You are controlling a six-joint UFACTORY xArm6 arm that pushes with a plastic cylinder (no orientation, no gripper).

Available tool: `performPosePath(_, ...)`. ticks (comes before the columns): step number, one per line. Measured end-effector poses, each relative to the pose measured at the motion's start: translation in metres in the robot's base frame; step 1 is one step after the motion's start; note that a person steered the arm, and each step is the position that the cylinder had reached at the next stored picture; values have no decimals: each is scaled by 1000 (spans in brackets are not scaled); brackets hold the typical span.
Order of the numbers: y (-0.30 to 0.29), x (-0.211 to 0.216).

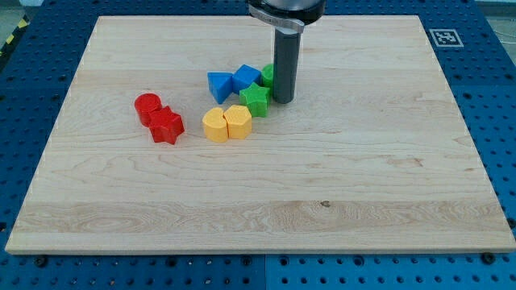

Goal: Move the yellow heart into the red blocks

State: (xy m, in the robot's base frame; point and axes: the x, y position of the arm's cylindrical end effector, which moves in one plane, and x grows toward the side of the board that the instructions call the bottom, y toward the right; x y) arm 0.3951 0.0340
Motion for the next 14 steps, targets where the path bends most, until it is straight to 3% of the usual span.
performPosePath(1,12,36)
performPosePath(3,-6,42)
performPosePath(4,-8,68)
performPosePath(5,-47,79)
performPosePath(6,-95,69)
performPosePath(8,-116,64)
performPosePath(10,-33,65)
performPosePath(14,-29,65)
